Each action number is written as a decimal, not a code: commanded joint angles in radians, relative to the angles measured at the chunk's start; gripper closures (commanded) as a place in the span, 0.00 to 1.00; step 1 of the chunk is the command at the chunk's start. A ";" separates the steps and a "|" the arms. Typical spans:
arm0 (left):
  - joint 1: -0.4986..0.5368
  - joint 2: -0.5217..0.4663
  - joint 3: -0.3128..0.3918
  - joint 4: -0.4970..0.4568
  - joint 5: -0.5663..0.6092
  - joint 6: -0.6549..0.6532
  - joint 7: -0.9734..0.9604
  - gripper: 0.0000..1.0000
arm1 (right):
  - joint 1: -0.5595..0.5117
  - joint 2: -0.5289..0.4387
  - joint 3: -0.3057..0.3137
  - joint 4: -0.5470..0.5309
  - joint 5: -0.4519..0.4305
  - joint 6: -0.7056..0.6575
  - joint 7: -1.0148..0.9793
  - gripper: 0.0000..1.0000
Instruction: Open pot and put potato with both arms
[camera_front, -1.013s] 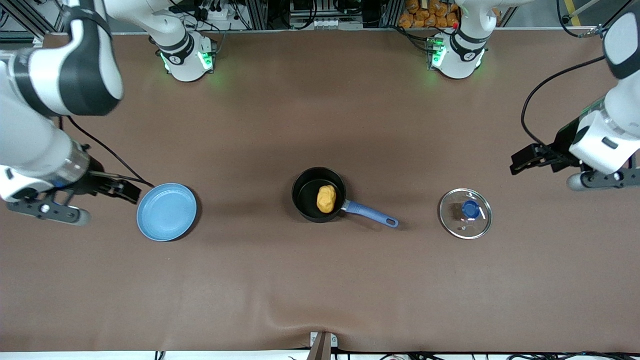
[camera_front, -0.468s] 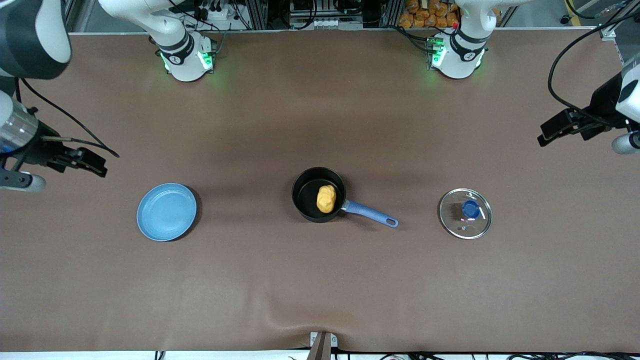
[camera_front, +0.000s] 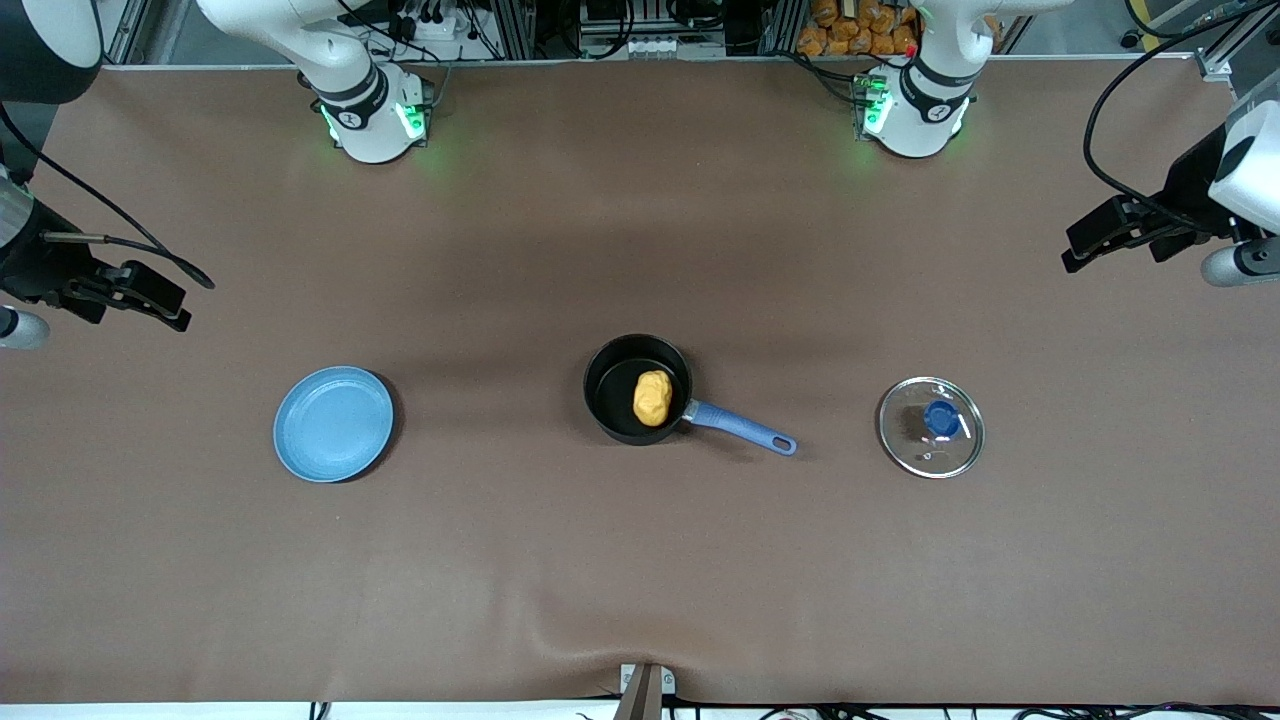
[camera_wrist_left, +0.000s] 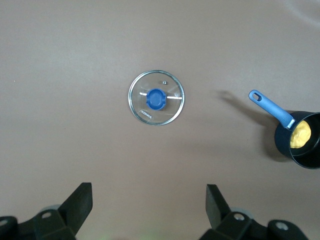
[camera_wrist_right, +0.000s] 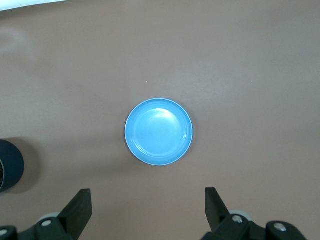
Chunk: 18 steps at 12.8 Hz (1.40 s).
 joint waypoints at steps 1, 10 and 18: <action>-0.032 -0.036 0.026 -0.035 0.017 -0.008 0.000 0.00 | -0.006 0.004 0.011 0.014 -0.020 -0.006 0.003 0.00; -0.013 -0.096 -0.035 -0.119 0.083 0.029 -0.013 0.00 | -0.272 0.019 0.239 0.013 -0.013 0.020 -0.006 0.00; -0.003 -0.089 -0.031 -0.069 0.056 0.029 -0.008 0.00 | -0.405 0.018 0.432 0.011 -0.121 0.026 0.009 0.00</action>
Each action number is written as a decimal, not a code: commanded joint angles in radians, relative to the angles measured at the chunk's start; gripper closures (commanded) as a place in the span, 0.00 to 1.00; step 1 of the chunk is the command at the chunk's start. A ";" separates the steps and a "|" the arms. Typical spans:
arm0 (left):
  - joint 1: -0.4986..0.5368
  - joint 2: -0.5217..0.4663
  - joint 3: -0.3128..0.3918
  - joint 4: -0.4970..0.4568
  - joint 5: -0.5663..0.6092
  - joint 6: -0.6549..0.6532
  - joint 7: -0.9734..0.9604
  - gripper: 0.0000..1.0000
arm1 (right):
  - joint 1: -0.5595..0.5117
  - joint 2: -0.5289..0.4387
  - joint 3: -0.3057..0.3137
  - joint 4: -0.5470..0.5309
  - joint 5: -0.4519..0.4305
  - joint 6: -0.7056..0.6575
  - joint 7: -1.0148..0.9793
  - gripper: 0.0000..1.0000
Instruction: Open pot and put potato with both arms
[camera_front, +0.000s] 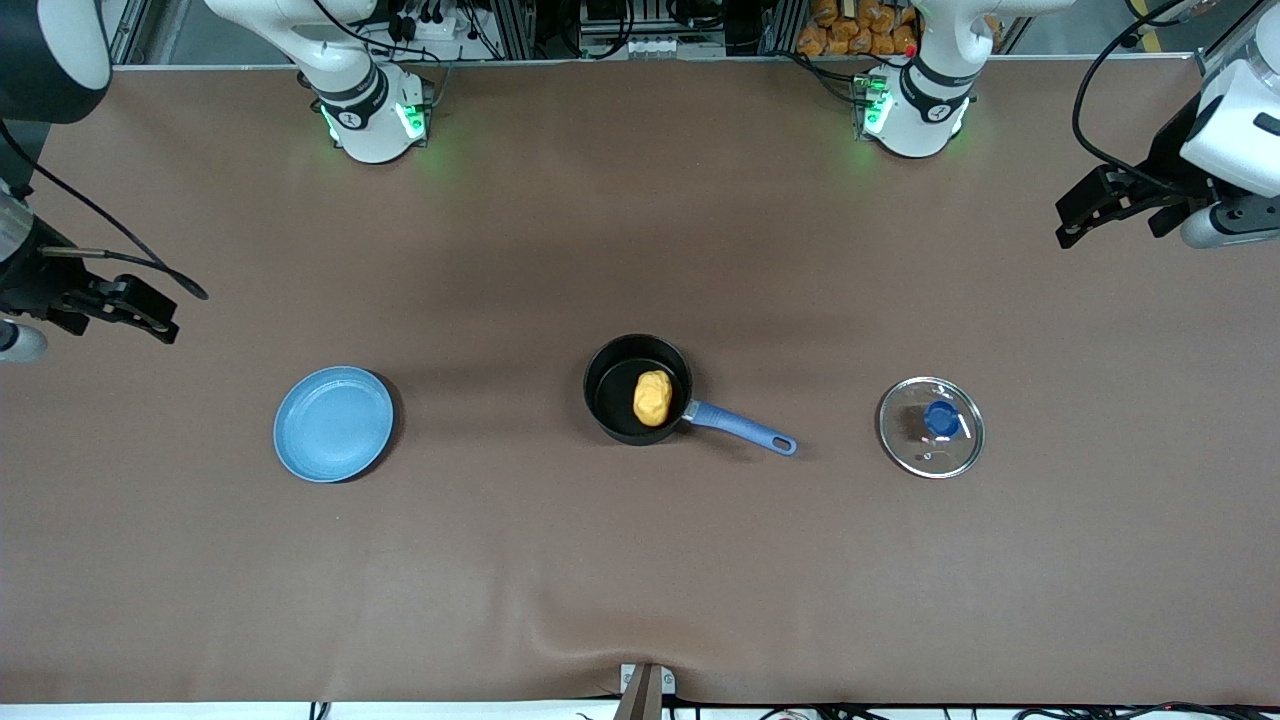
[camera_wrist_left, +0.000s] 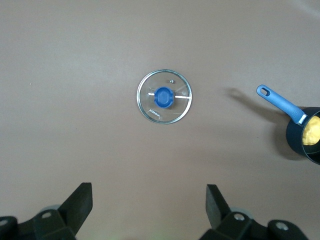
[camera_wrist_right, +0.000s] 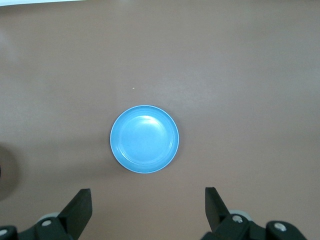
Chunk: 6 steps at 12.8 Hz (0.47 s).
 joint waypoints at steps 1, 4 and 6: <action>0.001 -0.004 -0.002 0.032 0.000 -0.002 0.001 0.00 | -0.027 0.003 0.033 0.011 -0.025 -0.002 0.008 0.00; 0.001 -0.002 -0.006 0.033 -0.002 -0.037 0.009 0.00 | -0.013 0.000 0.038 0.012 -0.014 -0.011 0.110 0.00; 0.004 -0.002 -0.004 0.033 -0.010 -0.042 0.007 0.00 | -0.013 -0.001 0.044 0.016 -0.012 -0.011 0.109 0.00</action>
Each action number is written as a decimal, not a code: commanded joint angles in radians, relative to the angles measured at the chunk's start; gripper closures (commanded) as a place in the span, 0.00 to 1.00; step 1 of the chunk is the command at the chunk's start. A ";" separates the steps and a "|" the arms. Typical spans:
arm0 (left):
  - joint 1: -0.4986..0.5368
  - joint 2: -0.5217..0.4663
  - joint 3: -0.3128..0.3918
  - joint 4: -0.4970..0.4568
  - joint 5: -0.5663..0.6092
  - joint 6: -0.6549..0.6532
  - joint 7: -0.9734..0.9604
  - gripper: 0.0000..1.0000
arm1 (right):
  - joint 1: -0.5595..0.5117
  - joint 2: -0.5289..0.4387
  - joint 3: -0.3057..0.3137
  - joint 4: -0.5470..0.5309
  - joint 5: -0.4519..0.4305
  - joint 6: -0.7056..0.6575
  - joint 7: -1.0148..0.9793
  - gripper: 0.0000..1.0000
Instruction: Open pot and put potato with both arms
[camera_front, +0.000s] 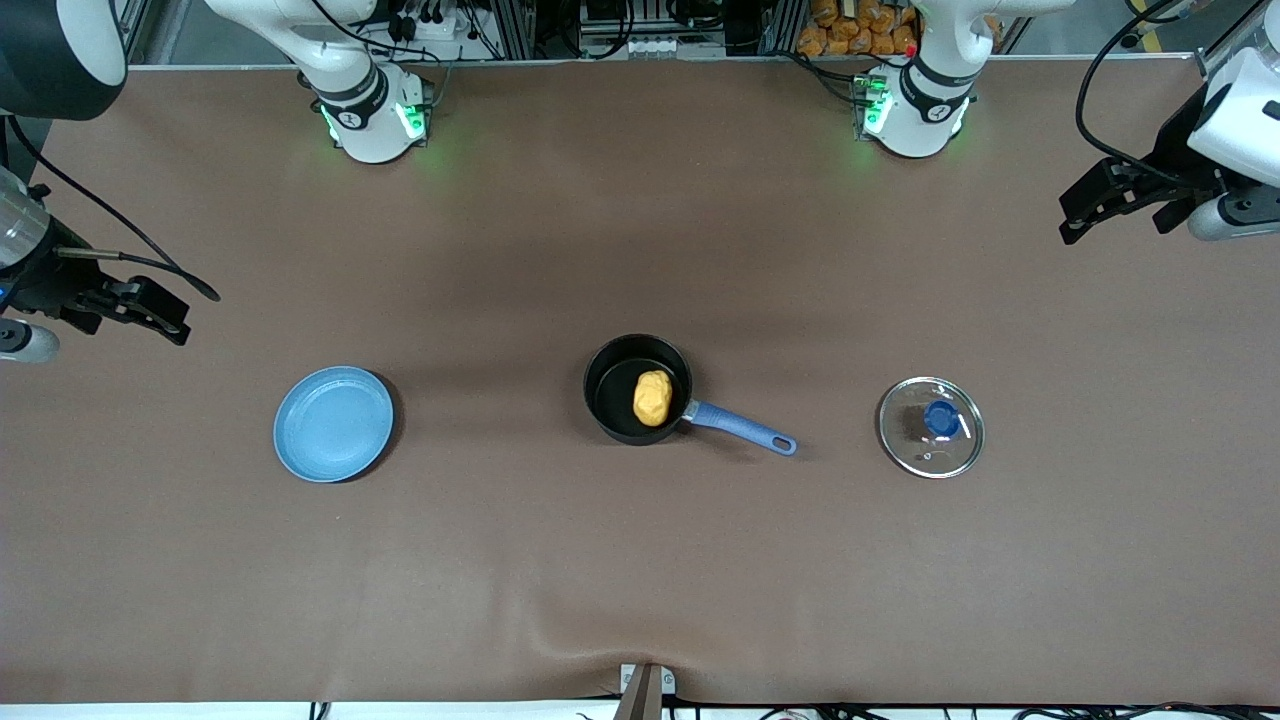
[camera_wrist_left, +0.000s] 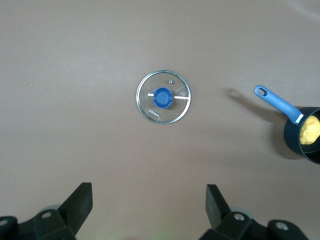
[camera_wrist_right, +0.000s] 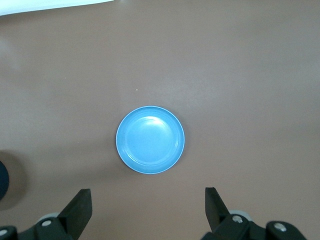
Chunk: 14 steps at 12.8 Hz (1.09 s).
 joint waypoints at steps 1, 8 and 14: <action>0.007 -0.002 0.000 0.014 -0.020 -0.022 0.007 0.00 | -0.013 -0.003 0.018 0.024 -0.010 -0.014 -0.013 0.00; 0.004 0.019 0.000 0.014 -0.023 -0.022 0.007 0.00 | -0.013 -0.001 0.013 0.035 0.095 -0.009 -0.041 0.00; 0.006 0.016 -0.002 0.015 -0.021 -0.042 0.007 0.00 | -0.047 -0.003 0.010 0.035 0.095 -0.012 -0.046 0.00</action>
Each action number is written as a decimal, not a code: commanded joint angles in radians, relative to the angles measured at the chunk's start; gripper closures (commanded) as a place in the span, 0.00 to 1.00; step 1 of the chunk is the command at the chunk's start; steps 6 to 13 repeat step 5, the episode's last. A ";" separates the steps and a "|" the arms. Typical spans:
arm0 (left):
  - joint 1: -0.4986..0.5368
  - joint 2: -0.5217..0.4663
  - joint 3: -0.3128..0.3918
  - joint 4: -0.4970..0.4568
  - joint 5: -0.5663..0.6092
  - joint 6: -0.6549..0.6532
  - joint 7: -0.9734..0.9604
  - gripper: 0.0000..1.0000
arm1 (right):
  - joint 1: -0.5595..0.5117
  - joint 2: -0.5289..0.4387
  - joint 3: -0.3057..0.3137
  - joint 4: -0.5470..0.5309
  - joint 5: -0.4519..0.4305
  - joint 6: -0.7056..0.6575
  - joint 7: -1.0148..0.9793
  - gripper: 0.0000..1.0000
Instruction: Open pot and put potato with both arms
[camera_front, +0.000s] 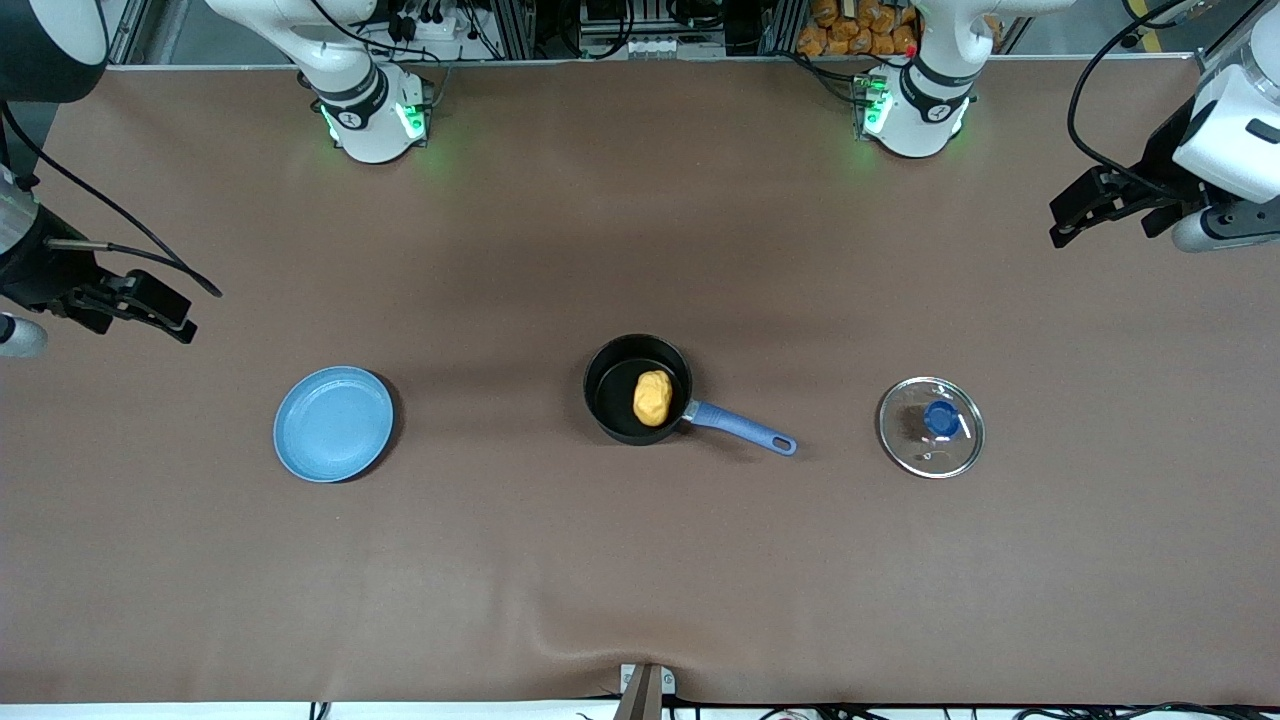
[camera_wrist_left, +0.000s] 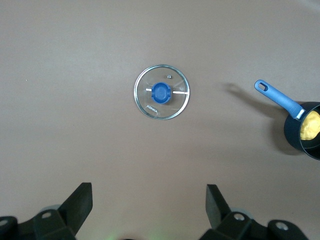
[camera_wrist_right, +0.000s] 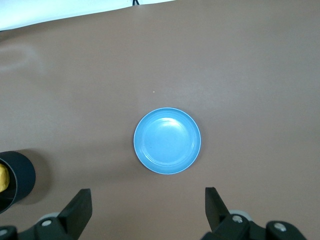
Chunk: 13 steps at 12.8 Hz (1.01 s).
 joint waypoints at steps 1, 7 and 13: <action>0.008 -0.003 0.000 0.016 -0.014 -0.039 0.009 0.00 | -0.032 -0.003 0.012 0.012 0.017 -0.011 -0.019 0.00; 0.007 -0.001 0.000 0.018 -0.014 -0.047 0.009 0.00 | -0.035 -0.001 0.012 0.010 0.017 -0.010 -0.018 0.00; 0.007 -0.001 0.000 0.018 -0.014 -0.047 0.009 0.00 | -0.035 -0.001 0.012 0.010 0.017 -0.010 -0.018 0.00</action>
